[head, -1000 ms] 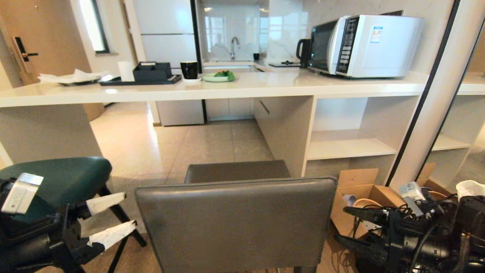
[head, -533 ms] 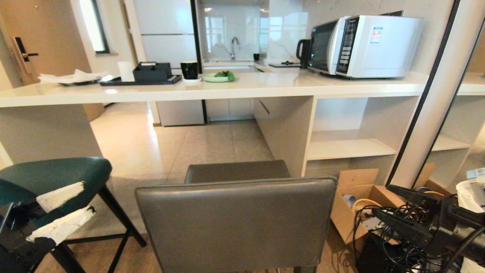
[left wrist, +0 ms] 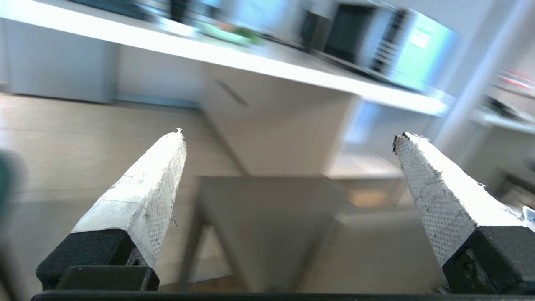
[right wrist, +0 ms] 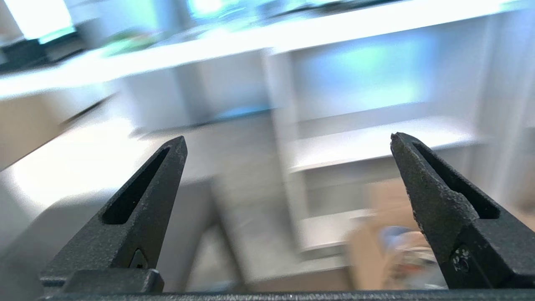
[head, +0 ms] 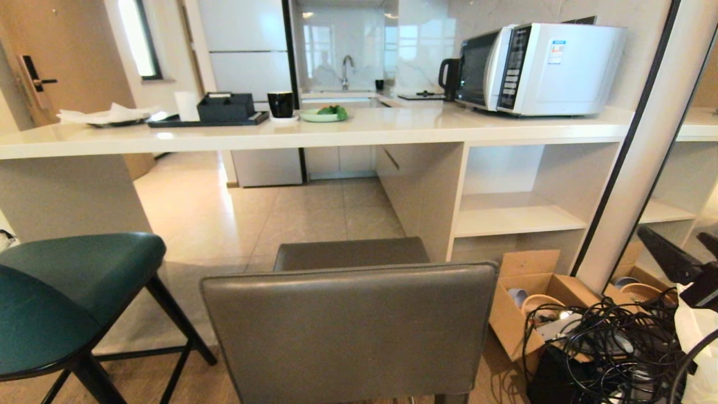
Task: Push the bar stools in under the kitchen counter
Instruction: Push the blue chair back under the dining table
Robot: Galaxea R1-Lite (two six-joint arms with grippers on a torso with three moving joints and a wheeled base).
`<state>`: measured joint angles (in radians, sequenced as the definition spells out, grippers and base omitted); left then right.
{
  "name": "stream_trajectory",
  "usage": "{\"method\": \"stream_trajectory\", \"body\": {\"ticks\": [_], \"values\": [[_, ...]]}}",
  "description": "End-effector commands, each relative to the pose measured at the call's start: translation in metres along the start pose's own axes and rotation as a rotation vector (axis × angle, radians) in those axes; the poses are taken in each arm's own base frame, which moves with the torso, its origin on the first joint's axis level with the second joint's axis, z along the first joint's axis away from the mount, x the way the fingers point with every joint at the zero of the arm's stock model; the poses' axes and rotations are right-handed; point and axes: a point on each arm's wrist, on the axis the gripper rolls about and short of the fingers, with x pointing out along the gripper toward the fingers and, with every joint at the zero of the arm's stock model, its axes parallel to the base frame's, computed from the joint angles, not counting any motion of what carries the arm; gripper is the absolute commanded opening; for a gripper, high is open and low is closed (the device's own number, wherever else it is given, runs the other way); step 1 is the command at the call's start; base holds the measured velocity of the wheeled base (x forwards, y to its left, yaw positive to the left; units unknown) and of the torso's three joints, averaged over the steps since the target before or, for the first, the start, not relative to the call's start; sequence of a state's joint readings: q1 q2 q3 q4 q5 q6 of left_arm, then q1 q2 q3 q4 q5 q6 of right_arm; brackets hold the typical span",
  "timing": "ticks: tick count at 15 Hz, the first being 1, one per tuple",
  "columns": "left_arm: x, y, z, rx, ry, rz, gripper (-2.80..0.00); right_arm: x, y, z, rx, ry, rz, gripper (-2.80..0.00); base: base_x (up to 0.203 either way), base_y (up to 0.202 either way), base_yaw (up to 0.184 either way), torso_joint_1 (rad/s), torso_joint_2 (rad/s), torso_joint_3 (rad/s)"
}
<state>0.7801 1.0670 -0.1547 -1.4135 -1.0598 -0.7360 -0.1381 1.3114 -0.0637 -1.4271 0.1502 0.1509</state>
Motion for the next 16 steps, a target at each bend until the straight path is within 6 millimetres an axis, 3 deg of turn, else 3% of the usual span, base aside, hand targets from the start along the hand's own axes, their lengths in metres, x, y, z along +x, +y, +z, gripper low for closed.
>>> {"method": "stream_trajectory", "body": {"ticks": [1,4,7,9,11,14,16], "values": [[-0.006,-0.007,0.006,0.035,-0.018,0.034,0.0,-0.008,0.001,0.011,-0.004,-0.059,-0.077,0.0,0.0,0.0,0.0,0.0,0.0,0.0],[-0.013,-0.023,0.005,0.057,-0.019,0.029,0.0,-0.024,0.005,0.033,0.001,-0.051,-0.13,0.0,0.0,0.0,0.0,0.0,0.0,0.0],[-0.021,-0.015,0.005,0.092,-0.004,0.186,0.0,-0.048,0.015,0.055,0.056,0.014,-0.132,0.0,0.0,0.0,0.0,0.0,0.0,0.0],[-0.021,-0.015,0.016,0.11,0.022,0.254,0.0,-0.062,0.021,0.06,0.075,0.001,-0.092,0.0,0.0,0.0,0.0,0.0,0.0,0.0],[-0.021,-0.031,0.024,0.082,0.038,0.255,0.0,-0.075,0.022,0.061,0.058,-0.009,-0.086,0.0,0.0,0.0,0.0,0.0,0.0,0.0],[-0.015,-0.063,0.043,-0.12,0.128,0.056,0.0,-0.105,0.024,0.059,0.025,-0.006,-0.084,0.0,0.0,0.0,0.0,0.0,0.0,0.0],[-0.01,-0.08,0.064,-0.365,0.215,-0.062,0.0,-0.122,0.024,0.051,0.024,0.039,-0.087,0.0,0.0,0.0,0.0,0.0,0.0,0.0]]}}
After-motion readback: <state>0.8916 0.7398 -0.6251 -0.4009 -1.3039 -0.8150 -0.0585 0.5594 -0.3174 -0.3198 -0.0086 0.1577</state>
